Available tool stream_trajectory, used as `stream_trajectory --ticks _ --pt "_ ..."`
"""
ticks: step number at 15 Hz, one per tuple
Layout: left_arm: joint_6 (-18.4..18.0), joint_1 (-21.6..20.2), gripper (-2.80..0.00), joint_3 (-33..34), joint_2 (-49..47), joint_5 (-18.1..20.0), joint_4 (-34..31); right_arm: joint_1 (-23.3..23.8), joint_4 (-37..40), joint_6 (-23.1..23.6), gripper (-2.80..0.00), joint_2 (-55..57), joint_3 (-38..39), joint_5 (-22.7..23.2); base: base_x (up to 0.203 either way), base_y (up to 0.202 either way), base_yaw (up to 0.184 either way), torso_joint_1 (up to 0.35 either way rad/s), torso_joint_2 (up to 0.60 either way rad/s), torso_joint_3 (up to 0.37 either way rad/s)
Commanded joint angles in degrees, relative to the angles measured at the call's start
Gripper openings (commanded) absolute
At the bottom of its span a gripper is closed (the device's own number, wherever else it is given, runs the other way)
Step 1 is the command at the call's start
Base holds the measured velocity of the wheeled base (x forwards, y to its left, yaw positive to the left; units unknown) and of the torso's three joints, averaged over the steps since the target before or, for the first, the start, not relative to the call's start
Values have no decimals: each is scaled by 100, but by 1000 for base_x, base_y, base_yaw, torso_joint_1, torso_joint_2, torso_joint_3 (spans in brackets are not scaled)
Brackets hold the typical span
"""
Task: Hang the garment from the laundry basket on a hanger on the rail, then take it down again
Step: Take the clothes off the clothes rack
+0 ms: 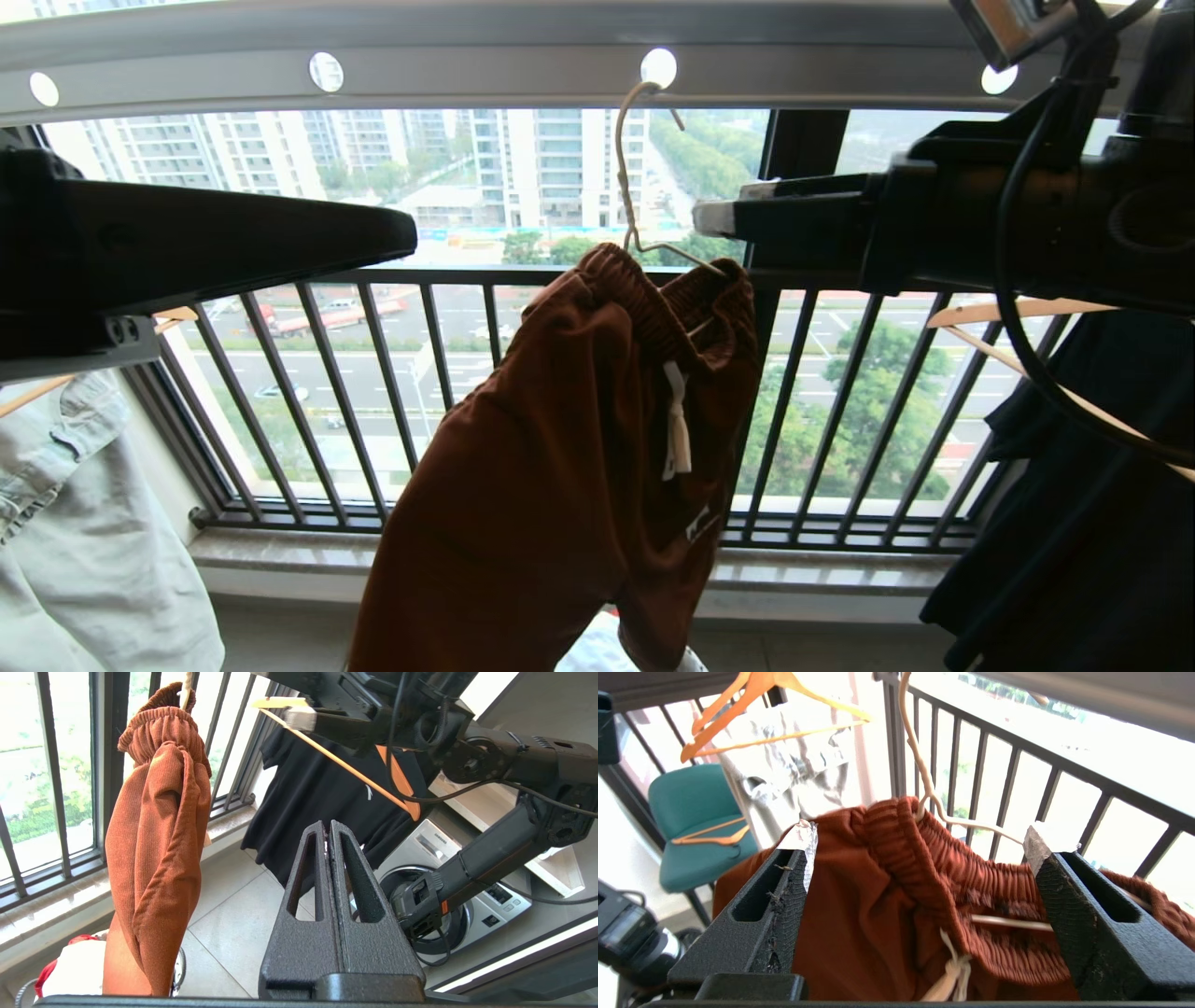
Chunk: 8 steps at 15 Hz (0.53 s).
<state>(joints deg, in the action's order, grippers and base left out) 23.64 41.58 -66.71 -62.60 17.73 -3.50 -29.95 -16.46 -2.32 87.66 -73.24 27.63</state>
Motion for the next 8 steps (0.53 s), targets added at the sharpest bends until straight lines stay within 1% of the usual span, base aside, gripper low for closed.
stream_trajectory --ticks 1,3,5,8 --pt "-82 -10 -280 0 85 3 -2 -402 -372 10 0 519 -172 -278 0 0 0 0 0 0" --pt "-131 -18 -280 9 171 -5 -2 -556 -564 15 0 788 -401 -322 0 0 0 0 0 0" --pt "-131 -19 -280 9 217 -6 -2 -588 -617 28 0 1001 -700 -328 0 0 0 0 0 0" --pt "-237 -19 -280 9 248 -15 -2 -591 -618 38 0 1362 -1192 -337 0 0 0 0 0 0"
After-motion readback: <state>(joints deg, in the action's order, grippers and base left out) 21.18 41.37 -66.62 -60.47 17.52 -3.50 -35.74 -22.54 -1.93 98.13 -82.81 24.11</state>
